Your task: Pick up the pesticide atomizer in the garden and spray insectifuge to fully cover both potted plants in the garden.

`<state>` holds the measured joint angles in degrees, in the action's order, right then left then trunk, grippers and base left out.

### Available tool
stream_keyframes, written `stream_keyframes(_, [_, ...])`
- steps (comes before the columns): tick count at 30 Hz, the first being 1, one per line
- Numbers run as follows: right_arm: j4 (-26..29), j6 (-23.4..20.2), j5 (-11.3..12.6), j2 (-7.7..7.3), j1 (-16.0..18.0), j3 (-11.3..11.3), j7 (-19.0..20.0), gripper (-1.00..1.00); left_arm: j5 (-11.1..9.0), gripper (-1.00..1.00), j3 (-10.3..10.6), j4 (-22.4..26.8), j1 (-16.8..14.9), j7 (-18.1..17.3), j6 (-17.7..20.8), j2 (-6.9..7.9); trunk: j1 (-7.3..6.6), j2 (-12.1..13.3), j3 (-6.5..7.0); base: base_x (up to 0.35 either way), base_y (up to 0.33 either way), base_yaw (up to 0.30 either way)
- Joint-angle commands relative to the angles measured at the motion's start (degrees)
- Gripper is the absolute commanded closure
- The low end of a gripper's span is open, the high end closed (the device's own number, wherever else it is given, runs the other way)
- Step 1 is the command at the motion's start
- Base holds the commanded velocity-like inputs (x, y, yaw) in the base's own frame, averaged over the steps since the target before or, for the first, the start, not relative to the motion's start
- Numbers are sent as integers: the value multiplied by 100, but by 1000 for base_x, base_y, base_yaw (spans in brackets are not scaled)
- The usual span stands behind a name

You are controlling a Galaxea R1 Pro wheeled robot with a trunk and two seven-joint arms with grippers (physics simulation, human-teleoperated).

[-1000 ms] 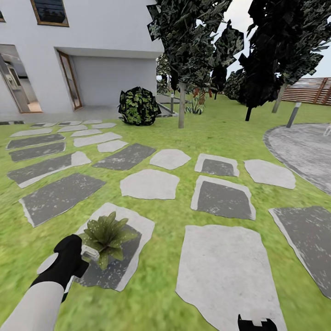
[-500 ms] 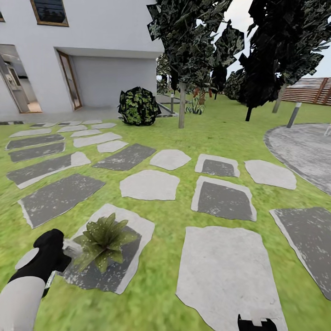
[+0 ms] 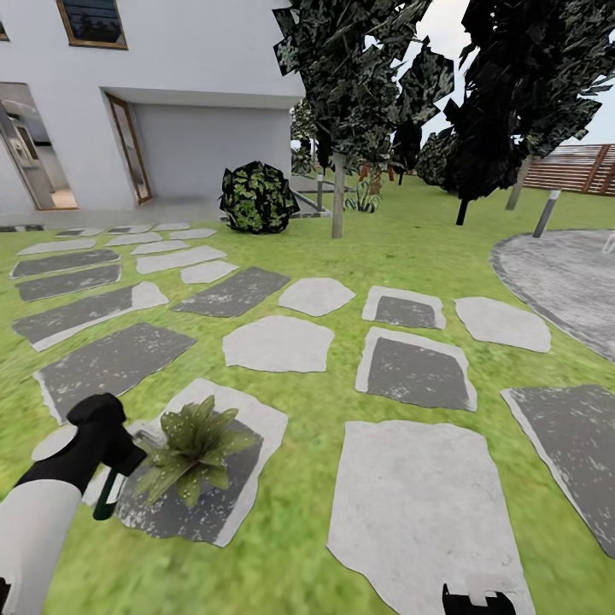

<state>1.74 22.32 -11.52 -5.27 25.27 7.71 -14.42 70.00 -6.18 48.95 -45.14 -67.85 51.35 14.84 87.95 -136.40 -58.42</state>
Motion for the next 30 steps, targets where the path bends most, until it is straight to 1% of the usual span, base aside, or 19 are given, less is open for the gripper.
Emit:
stream_keyframes(1, [-7,18,-60,0,4,47,-17,-100,47,100,-6,7,-8,-58,35,8,-1,-2,-5,54,40,0])
stream_keyframes(5, [-7,18,-60,0,5,47,-17,-100,42,100,-6,9,-18,-61,34,12,-1,-2,-5,184,161,0])
stream_keyframes(10, [-7,18,-54,0,4,47,-17,-100,40,100,-3,9,-21,-61,33,10,-1,-2,-4,157,296,-12])
stream_keyframes(14, [-7,18,-52,-7,4,47,-17,-100,40,100,2,9,-21,-66,33,12,-1,-2,13,49,332,-154])
stream_keyframes(18, [-7,18,-52,-9,4,47,-17,-100,45,100,7,9,-9,-289,33,10,-1,-2,35,5,337,-214])
stream_keyframes(24, [-7,18,-52,-7,4,47,-17,-100,55,100,36,9,32,-380,33,17,-1,-2,50,-76,336,-98])
stream_keyframes(30, [-7,18,-52,-2,6,47,-19,-100,65,100,38,1,69,-358,20,26,-1,-2,51,-216,282,-4])
